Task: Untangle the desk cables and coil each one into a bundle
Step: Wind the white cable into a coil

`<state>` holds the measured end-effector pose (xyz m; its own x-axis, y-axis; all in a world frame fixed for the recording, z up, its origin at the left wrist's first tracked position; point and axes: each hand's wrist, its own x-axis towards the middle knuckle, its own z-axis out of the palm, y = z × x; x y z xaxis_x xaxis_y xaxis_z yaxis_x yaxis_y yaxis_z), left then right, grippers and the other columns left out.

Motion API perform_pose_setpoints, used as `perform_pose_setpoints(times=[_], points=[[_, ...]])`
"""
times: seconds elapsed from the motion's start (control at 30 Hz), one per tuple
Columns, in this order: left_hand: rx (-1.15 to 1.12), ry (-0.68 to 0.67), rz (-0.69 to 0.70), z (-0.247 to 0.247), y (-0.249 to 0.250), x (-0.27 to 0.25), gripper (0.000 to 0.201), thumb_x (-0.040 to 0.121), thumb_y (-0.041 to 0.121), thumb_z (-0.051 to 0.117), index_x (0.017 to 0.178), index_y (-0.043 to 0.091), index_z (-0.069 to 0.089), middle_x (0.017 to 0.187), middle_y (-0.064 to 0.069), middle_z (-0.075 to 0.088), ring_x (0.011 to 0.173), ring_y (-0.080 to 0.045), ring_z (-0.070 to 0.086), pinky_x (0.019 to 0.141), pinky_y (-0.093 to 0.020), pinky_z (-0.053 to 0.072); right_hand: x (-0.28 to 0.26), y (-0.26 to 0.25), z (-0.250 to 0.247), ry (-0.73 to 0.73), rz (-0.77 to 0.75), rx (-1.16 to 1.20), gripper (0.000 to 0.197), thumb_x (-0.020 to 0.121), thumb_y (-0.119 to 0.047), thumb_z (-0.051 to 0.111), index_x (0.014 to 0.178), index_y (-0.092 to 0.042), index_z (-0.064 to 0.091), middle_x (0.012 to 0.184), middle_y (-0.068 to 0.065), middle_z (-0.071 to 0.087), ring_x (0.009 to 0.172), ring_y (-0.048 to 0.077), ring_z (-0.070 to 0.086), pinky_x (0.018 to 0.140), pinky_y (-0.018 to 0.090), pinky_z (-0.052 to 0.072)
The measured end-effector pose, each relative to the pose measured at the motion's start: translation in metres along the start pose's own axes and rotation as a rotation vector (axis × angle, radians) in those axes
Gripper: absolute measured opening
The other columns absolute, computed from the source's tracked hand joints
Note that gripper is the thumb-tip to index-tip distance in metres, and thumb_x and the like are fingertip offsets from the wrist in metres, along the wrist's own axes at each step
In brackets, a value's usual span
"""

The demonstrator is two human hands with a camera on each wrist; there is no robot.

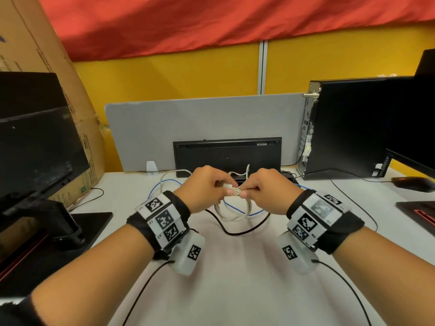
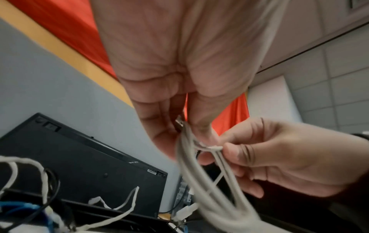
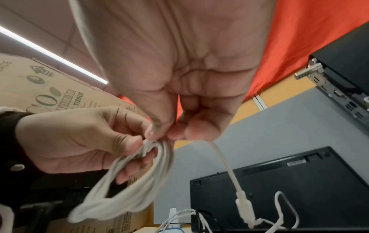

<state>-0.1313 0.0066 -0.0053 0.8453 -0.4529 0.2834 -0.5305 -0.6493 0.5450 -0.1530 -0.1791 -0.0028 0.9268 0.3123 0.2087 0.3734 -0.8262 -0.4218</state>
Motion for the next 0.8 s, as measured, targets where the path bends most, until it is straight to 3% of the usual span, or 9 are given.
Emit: perform_pose_setpoints(times=[0.07, 0.17, 0.27, 0.33, 0.4, 0.5, 0.6, 0.67, 0.8], points=[[0.077, -0.041, -0.016, 0.000, -0.002, 0.000, 0.011, 0.086, 0.025, 0.071, 0.097, 0.024, 0.073, 0.069, 0.008, 0.064, 0.054, 0.004, 0.056, 0.057, -0.015, 0.042, 0.000, 0.001, -0.003, 0.067, -0.013, -0.015, 0.016, 0.091, -0.028, 0.064, 0.098, -0.023, 0.077, 0.076, -0.012, 0.062, 0.066, -0.001, 0.052, 0.059, 0.010, 0.032], [0.096, -0.061, -0.021, 0.004, -0.005, 0.000, 0.015, 0.086, 0.029, 0.071, 0.099, 0.023, 0.074, 0.069, 0.011, 0.063, 0.056, 0.001, 0.055, 0.059, -0.016, 0.041, -0.002, 0.000, -0.006, 0.110, -0.021, -0.036, 0.015, 0.090, -0.026, 0.066, 0.098, -0.023, 0.078, 0.082, -0.008, 0.067, 0.072, 0.001, 0.053, 0.063, 0.009, 0.033], [-0.007, 0.015, -0.027, 0.006, -0.008, 0.001, 0.008, 0.086, 0.026, 0.072, 0.091, 0.023, 0.076, 0.062, 0.013, 0.061, 0.053, 0.002, 0.053, 0.055, -0.014, 0.040, -0.003, -0.003, -0.011, 0.111, -0.011, -0.126, 0.019, 0.095, -0.024, 0.059, 0.103, -0.021, 0.076, 0.095, 0.001, 0.071, 0.087, 0.015, 0.061, 0.079, 0.024, 0.049], [-0.141, 0.074, -0.053, 0.007, -0.010, 0.001, 0.004, 0.086, 0.022, 0.072, 0.086, 0.022, 0.076, 0.066, 0.002, 0.067, 0.051, 0.000, 0.053, 0.055, -0.017, 0.047, -0.002, -0.004, -0.014, 0.105, 0.040, -0.160, 0.021, 0.096, -0.023, 0.057, 0.101, -0.019, 0.077, 0.096, 0.005, 0.071, 0.091, 0.021, 0.064, 0.086, 0.035, 0.052], [-0.242, 0.117, -0.063, 0.010, -0.010, 0.000, 0.006, 0.086, 0.018, 0.072, 0.089, 0.018, 0.077, 0.074, -0.007, 0.072, 0.053, -0.004, 0.057, 0.058, -0.018, 0.053, -0.001, -0.001, -0.012, 0.161, 0.084, -0.106, 0.020, 0.095, -0.024, 0.059, 0.102, -0.018, 0.077, 0.098, 0.005, 0.072, 0.092, 0.021, 0.065, 0.088, 0.035, 0.052], [-0.333, 0.190, -0.060, 0.016, -0.008, -0.001, 0.009, 0.086, 0.015, 0.071, 0.093, 0.013, 0.077, 0.076, -0.009, 0.073, 0.055, -0.008, 0.060, 0.061, -0.025, 0.057, -0.004, 0.007, 0.002, 0.346, 0.116, 0.251, 0.016, 0.088, -0.016, 0.068, 0.101, -0.013, 0.077, 0.092, 0.005, 0.075, 0.085, 0.016, 0.067, 0.085, 0.029, 0.053], [-0.351, 0.257, -0.072, 0.020, -0.007, -0.002, 0.011, 0.088, 0.014, 0.069, 0.094, 0.012, 0.077, 0.077, -0.009, 0.073, 0.061, -0.018, 0.063, 0.066, -0.035, 0.059, -0.003, 0.009, 0.009, 0.310, 0.290, 0.776, 0.015, 0.083, -0.001, 0.068, 0.096, 0.000, 0.076, 0.080, 0.012, 0.074, 0.079, 0.027, 0.070, 0.081, 0.035, 0.059], [-0.350, 0.291, -0.083, 0.021, -0.008, -0.003, 0.011, 0.088, 0.015, 0.068, 0.095, 0.013, 0.077, 0.077, -0.008, 0.073, 0.062, -0.022, 0.064, 0.066, -0.036, 0.059, -0.003, 0.005, 0.009, 0.281, 0.371, 1.085, 0.014, 0.084, -0.001, 0.065, 0.092, 0.008, 0.072, 0.077, 0.017, 0.072, 0.076, 0.030, 0.069, 0.078, 0.037, 0.059], [-0.381, 0.305, -0.098, 0.022, -0.009, -0.004, 0.011, 0.088, 0.012, 0.069, 0.096, 0.013, 0.077, 0.079, -0.011, 0.073, 0.068, -0.027, 0.066, 0.067, -0.039, 0.060, -0.009, -0.001, 0.015, 0.250, 0.328, 1.077, 0.012, 0.086, -0.004, 0.068, 0.091, 0.006, 0.072, 0.081, 0.019, 0.071, 0.073, 0.025, 0.070, 0.071, 0.031, 0.058]])
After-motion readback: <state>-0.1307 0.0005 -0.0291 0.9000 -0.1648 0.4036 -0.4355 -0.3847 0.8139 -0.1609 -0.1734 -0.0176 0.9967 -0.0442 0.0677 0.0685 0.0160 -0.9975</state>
